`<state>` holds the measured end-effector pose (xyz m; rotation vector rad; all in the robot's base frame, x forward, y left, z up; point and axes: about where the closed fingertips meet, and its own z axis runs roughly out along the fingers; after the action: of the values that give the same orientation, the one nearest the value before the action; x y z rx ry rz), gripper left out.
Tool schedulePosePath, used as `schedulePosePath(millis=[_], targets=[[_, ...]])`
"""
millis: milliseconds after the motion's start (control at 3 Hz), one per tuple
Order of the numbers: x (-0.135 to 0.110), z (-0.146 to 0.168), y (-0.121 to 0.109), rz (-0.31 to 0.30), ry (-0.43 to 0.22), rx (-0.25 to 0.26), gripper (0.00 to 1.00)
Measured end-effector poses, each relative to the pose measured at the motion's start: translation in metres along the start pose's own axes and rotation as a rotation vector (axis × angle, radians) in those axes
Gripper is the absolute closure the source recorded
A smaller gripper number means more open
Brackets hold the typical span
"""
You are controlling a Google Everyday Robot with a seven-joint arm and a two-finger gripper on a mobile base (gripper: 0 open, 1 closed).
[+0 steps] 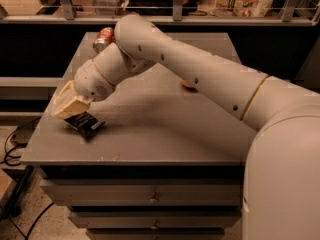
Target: Pick rxbar chocolate
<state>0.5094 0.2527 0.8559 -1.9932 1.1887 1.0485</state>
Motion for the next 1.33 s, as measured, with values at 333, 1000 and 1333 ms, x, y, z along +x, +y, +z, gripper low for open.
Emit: schedulePosePath(millis=[333, 1000, 1333], targets=[[-0.032, -0.034, -0.018, -0.067, -0.013, 0.036, 1.0], [-0.094, -0.087, -0.044, -0.182, -0.02, 0.092, 1.0], [-0.147, -0.133, -0.059, -0.273, -0.007, 0.157, 1.0]])
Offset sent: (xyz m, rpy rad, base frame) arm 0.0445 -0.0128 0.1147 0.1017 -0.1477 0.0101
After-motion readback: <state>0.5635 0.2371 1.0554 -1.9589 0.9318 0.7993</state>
